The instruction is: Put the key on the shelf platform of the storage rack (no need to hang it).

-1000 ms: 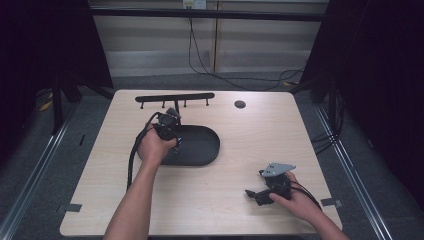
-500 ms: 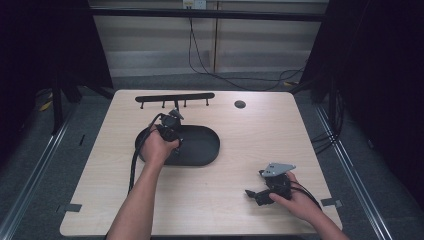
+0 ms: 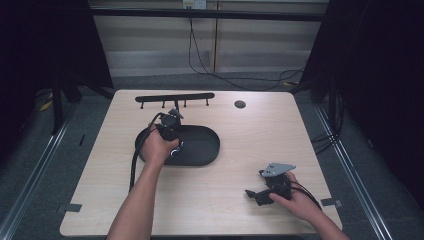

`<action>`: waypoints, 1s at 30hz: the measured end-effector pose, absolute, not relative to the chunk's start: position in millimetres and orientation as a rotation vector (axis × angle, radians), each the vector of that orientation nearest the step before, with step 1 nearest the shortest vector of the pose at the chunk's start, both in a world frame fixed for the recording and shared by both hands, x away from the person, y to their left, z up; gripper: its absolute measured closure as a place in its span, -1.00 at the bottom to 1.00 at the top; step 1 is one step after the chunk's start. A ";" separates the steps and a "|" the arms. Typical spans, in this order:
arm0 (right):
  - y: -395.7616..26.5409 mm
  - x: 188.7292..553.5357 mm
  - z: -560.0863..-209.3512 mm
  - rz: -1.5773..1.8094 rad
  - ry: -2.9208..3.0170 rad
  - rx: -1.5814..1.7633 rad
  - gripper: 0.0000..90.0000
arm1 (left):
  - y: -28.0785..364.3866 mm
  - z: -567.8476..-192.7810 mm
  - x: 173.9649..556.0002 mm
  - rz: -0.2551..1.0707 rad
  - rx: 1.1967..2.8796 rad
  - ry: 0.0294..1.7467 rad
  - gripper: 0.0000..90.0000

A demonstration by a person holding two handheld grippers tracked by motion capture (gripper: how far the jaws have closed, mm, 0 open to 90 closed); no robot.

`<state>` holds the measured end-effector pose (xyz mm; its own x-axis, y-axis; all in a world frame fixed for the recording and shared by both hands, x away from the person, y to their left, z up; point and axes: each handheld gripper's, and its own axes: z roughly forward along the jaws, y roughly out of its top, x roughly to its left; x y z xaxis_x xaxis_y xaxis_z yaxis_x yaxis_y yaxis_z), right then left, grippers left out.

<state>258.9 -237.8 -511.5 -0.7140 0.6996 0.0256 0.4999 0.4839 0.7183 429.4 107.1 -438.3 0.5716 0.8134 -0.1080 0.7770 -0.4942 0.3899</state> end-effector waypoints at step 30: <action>-237.7 258.8 -511.5 1.060 2.460 1.023 -0.79 | 115.0 -421.0 417.1 0.145 2.407 1.222 0.06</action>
